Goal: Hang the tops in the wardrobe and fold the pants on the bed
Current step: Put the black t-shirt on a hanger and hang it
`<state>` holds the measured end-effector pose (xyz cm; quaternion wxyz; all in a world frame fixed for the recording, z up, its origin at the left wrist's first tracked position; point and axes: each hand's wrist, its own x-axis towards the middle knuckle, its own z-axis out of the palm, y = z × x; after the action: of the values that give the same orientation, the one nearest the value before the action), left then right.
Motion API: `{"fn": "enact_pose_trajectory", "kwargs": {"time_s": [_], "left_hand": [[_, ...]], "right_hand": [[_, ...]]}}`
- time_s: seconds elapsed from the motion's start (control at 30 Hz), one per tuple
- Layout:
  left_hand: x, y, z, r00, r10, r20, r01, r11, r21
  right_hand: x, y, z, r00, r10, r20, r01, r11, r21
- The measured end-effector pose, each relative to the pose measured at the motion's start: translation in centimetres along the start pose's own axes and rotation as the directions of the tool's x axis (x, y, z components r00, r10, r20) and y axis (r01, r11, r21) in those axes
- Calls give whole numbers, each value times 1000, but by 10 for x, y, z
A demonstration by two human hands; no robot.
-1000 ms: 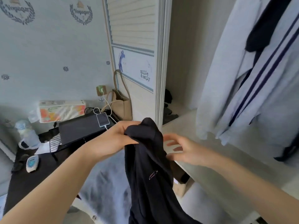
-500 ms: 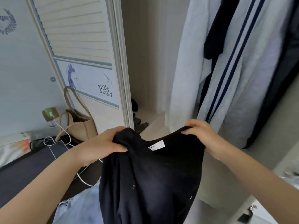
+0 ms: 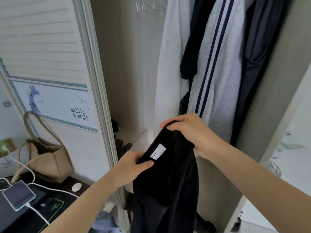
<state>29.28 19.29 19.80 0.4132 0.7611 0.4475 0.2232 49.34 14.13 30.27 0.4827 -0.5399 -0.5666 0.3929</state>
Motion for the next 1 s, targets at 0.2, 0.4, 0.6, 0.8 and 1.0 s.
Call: {"fn": "enact_pose_trajectory", "kwargs": {"time_s": [0.2,0.4,0.6,0.8,1.0], "left_hand": [[11,-20,-20,961,-43,-273,160,893,421],[15,-12,-68,957,-291,-16,290,945,154],[-1,13,-118,962,-169,217,263,796,-546],[-11,20,-165,967,44,251,137,741,-658],[0,36,-175,988,66,-138,-83,989,-122]], "right_hand": [[-5,0,-15,976,-120,-180,137,987,89],[0,5,-29,890,-380,-253,325,917,-233],[11,22,-26,788,-548,-280,312,748,-585],[31,34,-21,722,-630,-285,218,598,-771],[40,38,2,755,-609,-243,217,582,-784]]}}
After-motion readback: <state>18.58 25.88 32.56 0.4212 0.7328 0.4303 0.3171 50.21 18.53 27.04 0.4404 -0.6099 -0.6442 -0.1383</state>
